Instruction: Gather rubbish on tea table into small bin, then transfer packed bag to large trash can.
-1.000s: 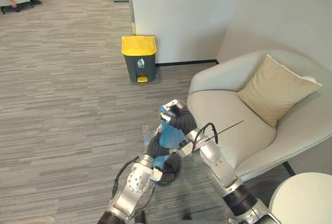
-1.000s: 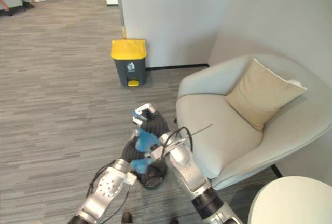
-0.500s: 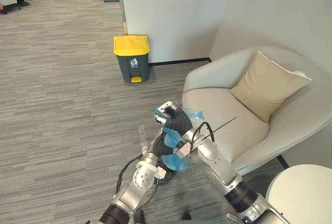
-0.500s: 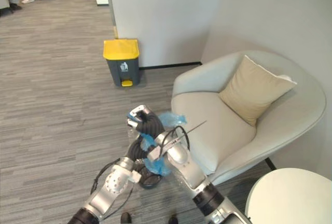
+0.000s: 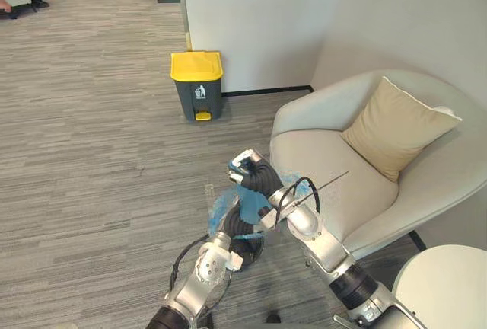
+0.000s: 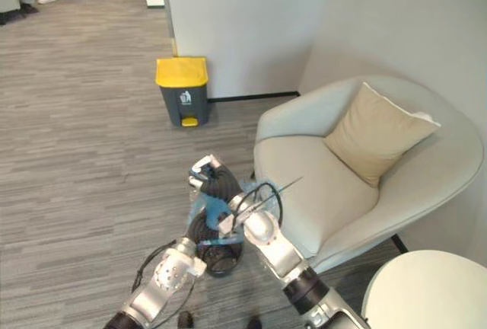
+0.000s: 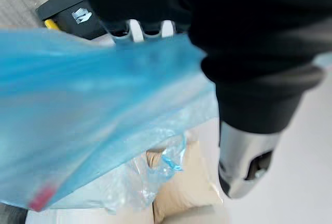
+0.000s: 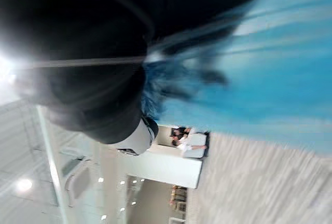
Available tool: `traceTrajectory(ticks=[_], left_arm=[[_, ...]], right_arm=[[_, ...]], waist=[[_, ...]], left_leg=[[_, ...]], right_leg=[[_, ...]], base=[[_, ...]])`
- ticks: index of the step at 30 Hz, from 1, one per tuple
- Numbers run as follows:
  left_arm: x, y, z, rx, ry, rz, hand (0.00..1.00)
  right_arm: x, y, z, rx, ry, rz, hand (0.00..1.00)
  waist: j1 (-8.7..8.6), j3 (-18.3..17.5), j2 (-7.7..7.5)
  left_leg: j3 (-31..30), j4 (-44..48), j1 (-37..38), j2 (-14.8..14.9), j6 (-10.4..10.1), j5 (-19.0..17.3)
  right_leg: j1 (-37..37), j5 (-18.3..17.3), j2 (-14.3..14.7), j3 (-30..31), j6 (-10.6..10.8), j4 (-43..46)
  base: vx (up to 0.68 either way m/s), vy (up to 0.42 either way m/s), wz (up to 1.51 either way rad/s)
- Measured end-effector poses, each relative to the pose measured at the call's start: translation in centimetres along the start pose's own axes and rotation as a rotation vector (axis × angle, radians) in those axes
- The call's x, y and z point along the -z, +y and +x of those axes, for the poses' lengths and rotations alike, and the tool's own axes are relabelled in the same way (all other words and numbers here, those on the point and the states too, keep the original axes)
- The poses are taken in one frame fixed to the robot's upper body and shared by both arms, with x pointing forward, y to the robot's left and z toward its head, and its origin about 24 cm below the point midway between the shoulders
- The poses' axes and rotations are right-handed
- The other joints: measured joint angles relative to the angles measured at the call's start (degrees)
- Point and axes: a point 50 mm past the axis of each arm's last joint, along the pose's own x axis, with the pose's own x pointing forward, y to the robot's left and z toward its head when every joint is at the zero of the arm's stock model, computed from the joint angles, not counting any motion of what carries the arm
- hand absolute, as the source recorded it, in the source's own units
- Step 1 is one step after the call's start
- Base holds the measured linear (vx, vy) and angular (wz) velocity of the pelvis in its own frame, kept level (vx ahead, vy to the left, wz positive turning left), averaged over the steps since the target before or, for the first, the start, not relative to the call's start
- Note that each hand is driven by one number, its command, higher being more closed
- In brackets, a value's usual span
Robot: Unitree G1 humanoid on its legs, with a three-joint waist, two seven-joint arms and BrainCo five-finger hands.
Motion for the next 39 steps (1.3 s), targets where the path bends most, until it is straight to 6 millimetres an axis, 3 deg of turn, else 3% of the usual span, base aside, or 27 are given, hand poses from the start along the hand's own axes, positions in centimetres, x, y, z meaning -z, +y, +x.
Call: traceTrajectory(ticks=[7,16,27,39], left_arm=[[-2.0,1.5,-0.5,-0.072,-0.084,-0.035,0.00],[-4.6,7.0,-2.8,-0.341,-0.219,-0.090,0.00],[-4.1,9.4,-3.6,-0.430,-0.210,-0.063,0.00],[-2.2,9.4,-2.3,-0.374,-0.132,0.016,0.00]], right_arm=[[0.7,-1.6,-0.2,0.098,0.023,-0.031,1.00],[3.2,-2.8,-2.9,0.178,0.140,-0.042,1.00],[2.1,-3.7,-3.0,0.167,0.097,-0.055,1.00],[0.6,-3.5,-2.2,0.124,0.019,0.011,1.00]], waist=[[0.29,-0.01,-0.01],[0.50,0.04,0.11],[0.62,0.07,0.16],[0.58,0.08,0.39]], left_leg=[[-0.66,0.01,0.15,-0.14,0.10,0.09],[-1.57,-0.02,1.11,-0.90,0.15,0.10],[-1.67,-0.01,1.12,-0.85,0.18,0.15],[-0.74,-0.01,2.04,-0.72,0.14,0.09]], right_leg=[[0.88,0.08,-0.10,-0.82,-0.11,-0.02],[0.89,-2.32,-0.52,-1.86,0.26,2.02],[1.06,-1.91,-0.49,-2.09,-0.12,1.99],[0.93,-2.35,-0.48,-1.04,-0.15,2.81]], base=[[0.02,0.008,0.07],[0.01,0.013,0.06],[0.03,-0.002,0.00],[0.01,0.004,-0.03]])
